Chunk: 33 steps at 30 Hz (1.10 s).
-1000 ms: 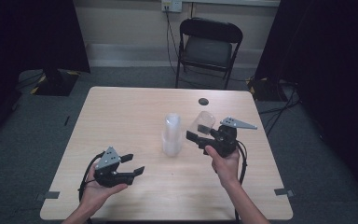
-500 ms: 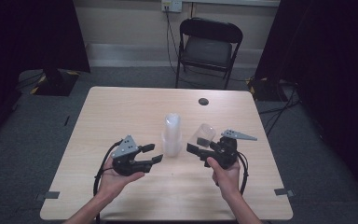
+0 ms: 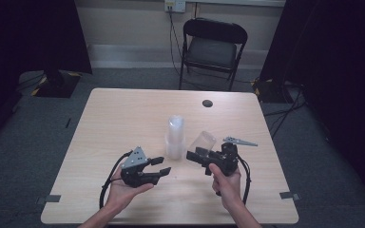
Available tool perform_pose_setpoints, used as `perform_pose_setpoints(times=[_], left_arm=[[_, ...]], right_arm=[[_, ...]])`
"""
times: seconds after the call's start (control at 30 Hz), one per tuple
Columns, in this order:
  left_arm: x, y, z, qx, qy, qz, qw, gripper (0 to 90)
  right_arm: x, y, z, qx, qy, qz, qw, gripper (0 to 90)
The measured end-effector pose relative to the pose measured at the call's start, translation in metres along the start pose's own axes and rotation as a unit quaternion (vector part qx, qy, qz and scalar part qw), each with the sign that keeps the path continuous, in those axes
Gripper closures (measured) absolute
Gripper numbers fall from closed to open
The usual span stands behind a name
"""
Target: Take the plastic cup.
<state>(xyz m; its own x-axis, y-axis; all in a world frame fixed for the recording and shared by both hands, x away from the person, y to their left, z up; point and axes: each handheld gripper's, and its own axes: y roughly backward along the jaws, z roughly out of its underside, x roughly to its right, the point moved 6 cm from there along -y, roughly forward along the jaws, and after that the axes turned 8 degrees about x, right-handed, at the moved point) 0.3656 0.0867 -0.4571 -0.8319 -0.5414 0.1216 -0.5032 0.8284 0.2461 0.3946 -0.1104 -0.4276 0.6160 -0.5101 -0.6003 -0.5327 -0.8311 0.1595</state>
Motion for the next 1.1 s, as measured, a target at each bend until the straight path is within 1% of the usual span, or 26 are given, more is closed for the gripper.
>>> perform_pose_setpoints(times=[0.03, 0.07, 0.1, 0.13, 0.17, 0.2, 0.23, 0.27, 0.37, 0.43, 0.47, 0.5, 0.53, 0.57, 0.63, 0.7, 0.73, 0.77, 0.8, 0.83, 0.87, 0.9, 0.97, 1.03, 1.07, 1.1], left_arm=[[0.001, 0.0, 0.0, 0.001, -0.005, 0.001, 1.0, 57.2], [0.004, -0.002, 0.001, 0.0, -0.013, 0.002, 0.9999, 58.5], [0.004, -0.002, 0.001, 0.0, -0.013, 0.002, 0.9999, 59.5], [0.007, -0.003, 0.001, 0.007, -0.016, -0.004, 0.9998, 60.1], [0.007, -0.003, 0.001, 0.007, -0.016, -0.004, 0.9998, 60.1], [0.009, -0.004, 0.002, 0.008, -0.017, -0.006, 0.9998, 60.1], [0.01, -0.004, 0.002, 0.008, -0.027, -0.015, 0.9995, 59.3], [0.012, -0.003, 0.0, 0.014, -0.04, -0.023, 0.9988, 58.8], [0.013, -0.003, -0.002, 0.019, -0.041, -0.023, 0.9987, 61.9], [0.012, -0.003, -0.002, 0.023, -0.045, -0.025, 0.9984, 63.2], [0.012, -0.003, -0.003, 0.028, -0.045, -0.021, 0.9984, 65.0], [0.012, -0.003, -0.003, 0.028, -0.045, -0.021, 0.9984, 65.4], [0.013, -0.003, -0.004, 0.037, -0.047, -0.02, 0.998, 66.5], [0.014, -0.003, -0.004, 0.037, -0.049, -0.017, 0.998, 67.2], [0.015, -0.005, -0.004, 0.042, -0.058, -0.017, 0.9973, 68.8], [0.016, -0.007, -0.003, 0.041, -0.059, -0.014, 0.9973, 69.2], [0.017, -0.008, -0.003, 0.045, -0.063, -0.019, 0.9968, 70.5], [0.017, -0.008, -0.003, 0.045, -0.063, -0.019, 0.9968, 70.2], [0.018, -0.009, -0.003, 0.05, -0.064, -0.023, 0.9964, 70.9], [0.018, -0.01, -0.003, 0.063, -0.059, -0.035, 0.9956, 71.9], [0.019, -0.011, -0.001, 0.062, -0.058, -0.039, 0.9956, 72.0], [0.019, -0.012, 0.0, 0.062, -0.059, -0.044, 0.9954, 72.1], [0.019, -0.013, 0.0, 0.062, -0.06, -0.044, 0.9953, 72.1], [0.019, -0.014, 0.0, 0.069, -0.062, -0.048, 0.9945, 72.1], [0.02, -0.015, 0.001, 0.071, -0.066, -0.05, 0.9941, 71.8], [0.02, -0.015, 0.001, 0.071, -0.066, -0.05, 0.9941, 70.8]], right_arm=[[-0.001, -0.002, 0.004, -0.005, -0.006, -0.001, 1.0, 34.0], [-0.001, -0.003, 0.006, -0.008, -0.01, -0.003, 0.9999, 34.0], [-0.001, -0.003, 0.006, -0.008, -0.01, -0.003, 0.9999, 34.0], [-0.002, -0.005, 0.009, -0.013, -0.019, -0.007, 0.9997, 34.0], [-0.002, -0.005, 0.009, -0.013, -0.019, -0.007, 0.9997, 34.0], [-0.002, -0.006, 0.011, -0.016, -0.024, -0.007, 0.9996, 34.0], [-0.003, -0.007, 0.013, -0.021, -0.026, -0.009, 0.9994, 34.1], [-0.005, -0.01, 0.016, -0.03, -0.025, -0.014, 0.9991, 34.2], [-0.008, -0.013, 0.019, -0.036, -0.03, -0.019, 0.9987, 34.2], [-0.011, -0.015, 0.021, -0.04, -0.039, -0.028, 0.9981, 34.2], [-0.013, -0.016, 0.022, -0.043, -0.049, -0.032, 0.9973, 34.2], [-0.013, -0.016, 0.022, -0.043, -0.049, -0.032, 0.9973, 34.2], [-0.013, -0.018, 0.024, -0.048, -0.054, -0.027, 0.997, 34.2], [-0.013, -0.019, 0.024, -0.05, -0.058, -0.027, 0.9967, 34.1], [-0.014, -0.02, 0.026, -0.055, -0.065, -0.033, 0.9958, 34.2], [-0.015, -0.02, 0.027, -0.056, -0.07, -0.033, 0.9954, 34.2], [-0.016, -0.022, 0.028, -0.058, -0.076, -0.033, 0.9949, 34.2], [-0.016, -0.022, 0.028, -0.058, -0.076, -0.033, 0.9949, 34.2], [-0.016, -0.022, 0.028, -0.055, -0.087, -0.022, 0.9945, 34.2], [-0.015, -0.022, 0.027, -0.053, -0.094, -0.024, 0.9938, 34.1], [-0.015, -0.022, 0.027, -0.053, -0.103, -0.021, 0.9931, 34.2], [-0.015, -0.021, 0.026, -0.052, -0.105, -0.017, 0.993, 34.2], [-0.015, -0.021, 0.026, -0.053, -0.107, -0.017, 0.9927, 34.2], [-0.016, -0.022, 0.027, -0.055, -0.114, -0.019, 0.9918, 34.3], [-0.017, -0.022, 0.028, -0.06, -0.121, -0.022, 0.9907, 34.3], [-0.017, -0.022, 0.028, -0.06, -0.121, -0.022, 0.9907, 34.3]])
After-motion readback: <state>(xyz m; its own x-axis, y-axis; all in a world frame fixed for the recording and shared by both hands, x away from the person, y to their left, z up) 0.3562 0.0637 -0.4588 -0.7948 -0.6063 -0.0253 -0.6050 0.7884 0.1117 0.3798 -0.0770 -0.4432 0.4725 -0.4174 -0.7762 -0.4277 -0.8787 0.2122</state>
